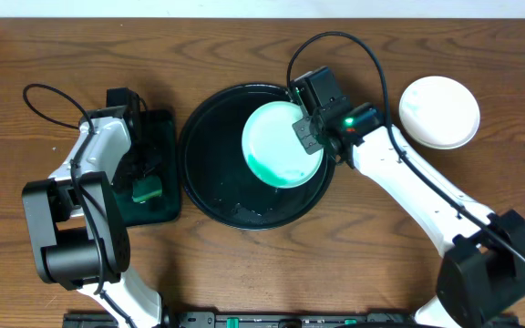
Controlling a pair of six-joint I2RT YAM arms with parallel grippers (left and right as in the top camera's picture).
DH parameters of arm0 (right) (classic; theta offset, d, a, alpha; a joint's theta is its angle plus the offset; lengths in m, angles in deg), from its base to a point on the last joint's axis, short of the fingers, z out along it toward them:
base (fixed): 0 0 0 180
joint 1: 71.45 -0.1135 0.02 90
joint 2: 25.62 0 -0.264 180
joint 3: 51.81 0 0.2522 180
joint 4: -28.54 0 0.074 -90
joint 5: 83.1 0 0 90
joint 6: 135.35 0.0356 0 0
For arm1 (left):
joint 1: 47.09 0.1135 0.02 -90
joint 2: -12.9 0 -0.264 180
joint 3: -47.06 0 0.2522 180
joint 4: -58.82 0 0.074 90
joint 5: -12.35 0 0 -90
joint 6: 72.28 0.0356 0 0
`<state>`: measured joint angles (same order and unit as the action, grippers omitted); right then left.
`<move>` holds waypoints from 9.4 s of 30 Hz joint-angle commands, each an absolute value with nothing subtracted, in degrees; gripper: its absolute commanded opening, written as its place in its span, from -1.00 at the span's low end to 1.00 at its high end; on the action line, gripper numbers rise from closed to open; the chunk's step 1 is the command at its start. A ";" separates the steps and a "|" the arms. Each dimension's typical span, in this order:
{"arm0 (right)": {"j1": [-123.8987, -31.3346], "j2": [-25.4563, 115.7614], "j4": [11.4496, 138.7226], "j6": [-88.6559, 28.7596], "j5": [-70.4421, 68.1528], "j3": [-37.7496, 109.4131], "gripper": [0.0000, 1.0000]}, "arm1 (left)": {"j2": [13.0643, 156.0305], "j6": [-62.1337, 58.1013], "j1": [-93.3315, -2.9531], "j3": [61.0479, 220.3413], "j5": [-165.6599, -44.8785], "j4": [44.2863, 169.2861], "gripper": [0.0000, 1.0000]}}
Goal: Clean dirty plates on tray and stack at the side
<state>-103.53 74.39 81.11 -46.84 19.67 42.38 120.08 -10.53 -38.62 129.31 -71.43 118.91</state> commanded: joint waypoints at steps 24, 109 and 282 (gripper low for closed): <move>-102.13 80.97 80.17 -19.37 8.31 43.25 -0.98 | 120.03 -7.23 -38.54 128.61 -77.66 118.91 -0.86; -96.97 89.58 78.51 -19.68 2.76 43.06 -0.98 | 125.65 -18.20 -70.58 128.65 -74.78 113.46 -0.86; -107.07 93.73 69.92 -37.05 43.69 43.51 -0.97 | 119.20 -12.41 -42.56 136.04 -70.21 130.18 0.62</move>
